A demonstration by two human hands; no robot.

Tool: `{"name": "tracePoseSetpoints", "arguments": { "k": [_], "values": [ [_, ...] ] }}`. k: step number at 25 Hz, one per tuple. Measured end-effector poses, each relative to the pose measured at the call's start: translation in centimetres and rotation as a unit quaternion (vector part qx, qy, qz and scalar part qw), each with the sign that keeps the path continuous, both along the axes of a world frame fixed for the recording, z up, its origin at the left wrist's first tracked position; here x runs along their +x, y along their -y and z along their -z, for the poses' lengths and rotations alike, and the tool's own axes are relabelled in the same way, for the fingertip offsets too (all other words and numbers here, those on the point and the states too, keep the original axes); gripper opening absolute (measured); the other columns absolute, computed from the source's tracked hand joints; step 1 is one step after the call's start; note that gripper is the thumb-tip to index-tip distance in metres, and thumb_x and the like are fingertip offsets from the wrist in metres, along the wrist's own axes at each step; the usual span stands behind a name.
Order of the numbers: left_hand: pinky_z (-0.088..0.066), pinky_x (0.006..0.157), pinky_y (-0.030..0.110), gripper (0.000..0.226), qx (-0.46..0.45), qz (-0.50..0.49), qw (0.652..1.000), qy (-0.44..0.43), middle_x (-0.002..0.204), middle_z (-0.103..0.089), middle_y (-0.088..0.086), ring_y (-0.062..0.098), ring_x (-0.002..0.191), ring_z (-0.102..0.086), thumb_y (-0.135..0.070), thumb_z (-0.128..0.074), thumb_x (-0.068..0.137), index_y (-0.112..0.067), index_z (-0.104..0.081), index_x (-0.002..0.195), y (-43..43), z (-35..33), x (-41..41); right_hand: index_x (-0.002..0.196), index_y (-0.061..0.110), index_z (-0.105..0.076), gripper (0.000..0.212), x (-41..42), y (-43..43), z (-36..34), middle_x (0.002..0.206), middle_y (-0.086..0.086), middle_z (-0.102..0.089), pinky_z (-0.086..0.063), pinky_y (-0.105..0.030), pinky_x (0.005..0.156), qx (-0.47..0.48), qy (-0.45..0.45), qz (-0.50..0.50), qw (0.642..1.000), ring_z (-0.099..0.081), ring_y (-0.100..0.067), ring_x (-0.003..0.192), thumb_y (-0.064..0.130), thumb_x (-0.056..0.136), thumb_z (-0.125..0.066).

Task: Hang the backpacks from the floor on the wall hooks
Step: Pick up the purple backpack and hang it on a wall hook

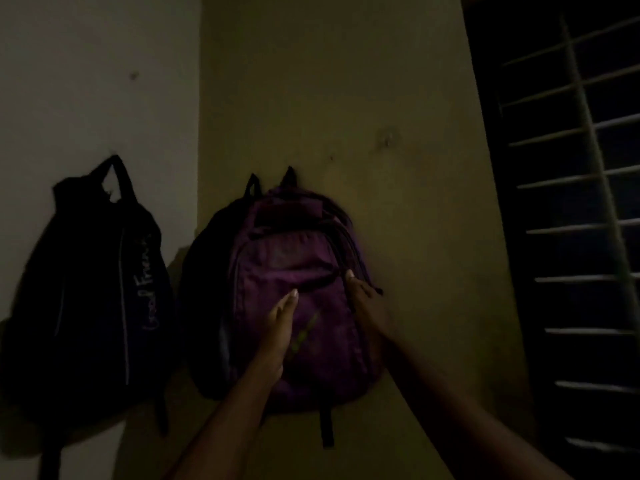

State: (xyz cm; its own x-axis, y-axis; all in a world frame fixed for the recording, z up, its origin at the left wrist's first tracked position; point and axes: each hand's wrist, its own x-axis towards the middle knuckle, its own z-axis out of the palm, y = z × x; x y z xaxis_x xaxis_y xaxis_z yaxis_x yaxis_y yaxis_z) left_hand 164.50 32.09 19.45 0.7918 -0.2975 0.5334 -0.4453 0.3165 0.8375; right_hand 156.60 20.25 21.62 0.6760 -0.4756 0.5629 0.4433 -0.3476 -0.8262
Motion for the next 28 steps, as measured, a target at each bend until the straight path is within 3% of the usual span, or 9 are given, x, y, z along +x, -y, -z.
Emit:
{"name": "tracePoseSetpoints", "arguments": {
  "k": [3,5,9,11,13,16,18,22,28],
  "values": [
    [-0.030,0.095,0.029,0.048,0.018,0.030,0.999,-0.042,0.139,-0.047,0.000,0.017,0.125,-0.043,-0.038,-0.040,0.094,-0.014,-0.042,0.136,-2.2,5.9,-5.4,0.130,0.022,-0.053,0.053,-5.9,-3.9,6.6,0.136,0.000,-0.054,-0.041,-0.039,0.108,0.082,-0.024,-0.045,0.995,-0.052,-0.019,0.122,0.054,0.091,-0.037],
    [-0.030,0.098,0.031,0.050,0.036,0.032,0.997,-0.065,0.144,-0.044,0.005,0.022,0.132,-0.041,-0.040,-0.041,0.093,-0.016,-0.042,0.136,-3.8,9.6,-8.7,0.134,0.021,-0.048,0.053,-10.5,-6.7,10.5,0.135,0.002,-0.051,-0.038,-0.037,0.109,0.106,-0.043,-0.009,0.993,-0.048,-0.020,0.127,0.052,0.093,-0.037],
    [-0.031,0.102,0.034,0.056,0.102,0.075,0.983,-0.130,0.147,-0.042,0.004,0.023,0.133,-0.040,-0.049,-0.039,0.090,-0.019,-0.042,0.138,-6.9,16.8,-16.8,0.134,0.010,-0.044,0.059,-19.9,-11.0,17.0,0.144,-0.018,-0.042,-0.036,-0.046,0.109,0.180,-0.129,0.058,0.974,-0.042,-0.033,0.131,0.051,0.093,-0.038],
    [-0.031,0.104,0.035,0.057,0.130,0.103,0.973,-0.158,0.147,-0.042,0.005,0.023,0.134,-0.039,-0.050,-0.039,0.090,-0.019,-0.041,0.138,-8.1,19.9,-21.2,0.136,0.007,-0.041,0.061,-24.3,-12.3,19.8,0.145,-0.018,-0.041,-0.035,-0.045,0.109,0.204,-0.150,0.072,0.965,-0.043,-0.031,0.132,0.051,0.093,-0.038],
    [-0.030,0.107,0.036,0.055,0.144,0.122,0.966,-0.177,0.146,-0.043,0.006,0.023,0.134,-0.040,-0.047,-0.039,0.092,-0.018,-0.041,0.138,-8.4,22.3,-25.3,0.138,0.013,-0.039,0.059,-28.3,-12.7,22.6,0.145,-0.006,-0.042,-0.035,-0.041,0.107,0.231,-0.163,0.091,0.955,-0.043,-0.023,0.131,0.051,0.093,-0.037],
    [-0.030,0.106,0.034,0.052,0.154,0.162,0.956,-0.191,0.145,-0.044,0.008,0.023,0.134,-0.039,-0.043,-0.039,0.093,-0.015,-0.041,0.138,-7.8,24.6,-30.6,0.128,0.024,-0.048,0.054,-33.9,-13.0,25.4,0.120,0.010,-0.047,-0.041,-0.034,0.097,0.264,-0.171,0.110,0.943,-0.049,-0.013,0.115,0.059,0.088,-0.039],
    [-0.030,0.102,0.031,0.052,0.171,0.189,0.944,-0.210,0.145,-0.044,0.008,0.023,0.134,-0.040,-0.041,-0.039,0.094,-0.014,-0.041,0.137,-6.8,26.5,-34.7,0.127,0.023,-0.049,0.052,-38.4,-12.7,27.0,0.113,0.010,-0.045,-0.040,-0.032,0.094,0.285,-0.177,0.136,0.932,-0.046,-0.009,0.107,0.057,0.089,-0.038],
    [-0.030,0.097,0.029,0.051,0.207,0.238,0.920,-0.232,0.144,-0.044,0.008,0.024,0.133,-0.040,-0.039,-0.038,0.094,-0.011,-0.042,0.137,-3.5,30.0,-43.8,0.141,0.015,-0.037,0.057,-47.9,-9.9,30.5,0.145,-0.006,-0.041,-0.035,-0.041,0.106,0.311,-0.182,0.190,0.913,-0.040,-0.024,0.132,0.048,0.095,-0.036],
    [-0.028,0.107,0.036,0.051,0.278,0.283,0.875,-0.276,0.144,-0.045,0.008,0.023,0.132,-0.041,-0.040,-0.040,0.093,-0.013,-0.043,0.136,2.7,36.5,-60.6,0.140,0.015,-0.039,0.054,-65.4,-4.3,38.0,0.147,-0.008,-0.041,-0.034,-0.041,0.107,0.388,-0.212,0.242,0.864,-0.041,-0.026,0.133,0.046,0.095,-0.038]
  ]
}}
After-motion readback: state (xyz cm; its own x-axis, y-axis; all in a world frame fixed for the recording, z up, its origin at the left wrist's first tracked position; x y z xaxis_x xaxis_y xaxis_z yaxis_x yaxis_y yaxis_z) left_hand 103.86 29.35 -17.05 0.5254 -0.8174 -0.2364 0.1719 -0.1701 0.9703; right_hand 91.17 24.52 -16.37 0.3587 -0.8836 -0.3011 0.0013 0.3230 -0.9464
